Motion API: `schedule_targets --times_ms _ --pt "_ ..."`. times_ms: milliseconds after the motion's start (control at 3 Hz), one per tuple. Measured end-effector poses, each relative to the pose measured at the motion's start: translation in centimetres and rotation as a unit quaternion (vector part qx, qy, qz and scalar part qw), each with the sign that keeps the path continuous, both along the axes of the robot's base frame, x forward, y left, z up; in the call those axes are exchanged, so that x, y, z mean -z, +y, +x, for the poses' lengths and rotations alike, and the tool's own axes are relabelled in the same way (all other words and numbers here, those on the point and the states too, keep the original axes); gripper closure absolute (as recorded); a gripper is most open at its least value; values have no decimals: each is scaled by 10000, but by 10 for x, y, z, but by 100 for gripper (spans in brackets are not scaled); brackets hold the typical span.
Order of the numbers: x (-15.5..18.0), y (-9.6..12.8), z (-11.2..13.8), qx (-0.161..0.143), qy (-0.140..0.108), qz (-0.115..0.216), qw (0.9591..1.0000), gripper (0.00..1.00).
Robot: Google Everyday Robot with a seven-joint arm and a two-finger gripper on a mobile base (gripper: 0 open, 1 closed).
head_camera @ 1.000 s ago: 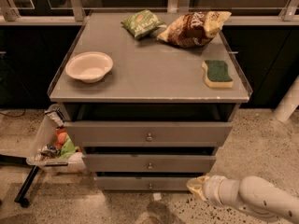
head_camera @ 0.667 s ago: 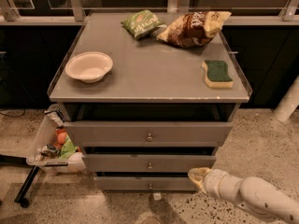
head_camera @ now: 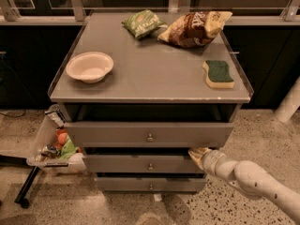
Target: Open middle drawer
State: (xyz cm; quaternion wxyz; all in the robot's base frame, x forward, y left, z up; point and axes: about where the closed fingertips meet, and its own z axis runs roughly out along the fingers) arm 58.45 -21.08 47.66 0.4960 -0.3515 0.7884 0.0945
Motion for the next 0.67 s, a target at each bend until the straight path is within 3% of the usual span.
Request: schedule_targets --times_ms 333,667 --pt "0 0 0 0 0 0 10000 100" --pt "2 1 9 248 -177 -8 9995 100"
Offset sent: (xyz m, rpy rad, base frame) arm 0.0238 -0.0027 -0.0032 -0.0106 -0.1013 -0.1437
